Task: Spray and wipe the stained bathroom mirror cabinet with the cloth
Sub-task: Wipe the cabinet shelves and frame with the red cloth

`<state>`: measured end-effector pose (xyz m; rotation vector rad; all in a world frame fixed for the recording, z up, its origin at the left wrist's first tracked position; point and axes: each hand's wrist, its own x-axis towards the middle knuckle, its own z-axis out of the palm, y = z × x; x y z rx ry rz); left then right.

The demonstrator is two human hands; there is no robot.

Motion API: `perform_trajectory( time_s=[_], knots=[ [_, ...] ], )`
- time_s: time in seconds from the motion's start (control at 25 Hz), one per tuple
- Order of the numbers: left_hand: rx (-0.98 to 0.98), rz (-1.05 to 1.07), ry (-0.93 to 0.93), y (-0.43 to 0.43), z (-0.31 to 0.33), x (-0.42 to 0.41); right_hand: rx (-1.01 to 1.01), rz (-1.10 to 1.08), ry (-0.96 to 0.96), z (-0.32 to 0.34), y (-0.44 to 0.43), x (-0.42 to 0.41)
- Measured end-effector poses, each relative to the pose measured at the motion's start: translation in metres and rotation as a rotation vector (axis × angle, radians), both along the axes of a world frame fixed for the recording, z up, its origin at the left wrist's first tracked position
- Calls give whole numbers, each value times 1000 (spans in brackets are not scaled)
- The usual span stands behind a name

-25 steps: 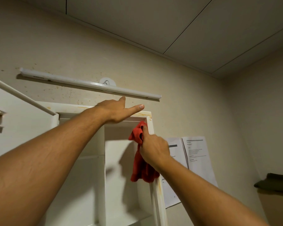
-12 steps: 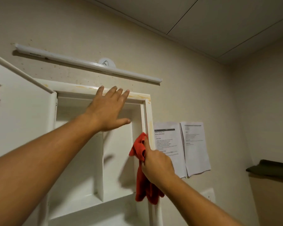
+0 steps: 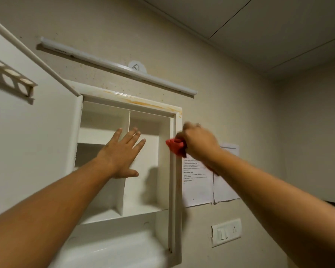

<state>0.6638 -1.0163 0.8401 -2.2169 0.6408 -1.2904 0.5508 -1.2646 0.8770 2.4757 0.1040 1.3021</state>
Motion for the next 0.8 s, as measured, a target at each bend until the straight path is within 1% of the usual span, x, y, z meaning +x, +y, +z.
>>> perform_trajectory(
  time_s=[0.04, 0.08, 0.12, 0.16, 0.2, 0.28, 0.36, 0.4, 0.48, 0.56, 0.68, 0.8],
  knots=[
    [-9, 1, 3, -1, -1, 3, -172, -45, -95, 21, 2, 3],
    [-21, 3, 6, -1, -2, 5, -335, -88, -143, 33, 4, 7],
    [-32, 4, 9, -3, -3, 5, -473, -131, -136, 35, 9, 11],
    [-43, 3, 14, -3, -4, 6, -570, -163, -102, 27, 12, 17],
    [-56, 2, 15, -4, -5, 6, -617, -173, -60, 10, 15, 27],
    [-79, 0, 3, -5, -6, 8, -599, -146, 13, -30, 16, 47],
    [-85, 5, 8, -6, -6, 8, -612, -109, 124, -56, 11, 57],
    [-90, 8, 3, -7, -7, 9, -643, -73, 166, -58, 8, 58],
    [-93, 24, -15, -8, -7, 10, -696, 22, 201, -42, -1, 53],
    [-83, 34, -26, -7, -8, 12, -758, 65, 164, -12, -10, 48],
    [-86, 24, -42, -6, -9, 15, -709, 34, 31, 23, -19, 42],
    [-90, 38, -75, -6, -8, 17, -665, -49, -68, 20, -16, 48]
  ],
)
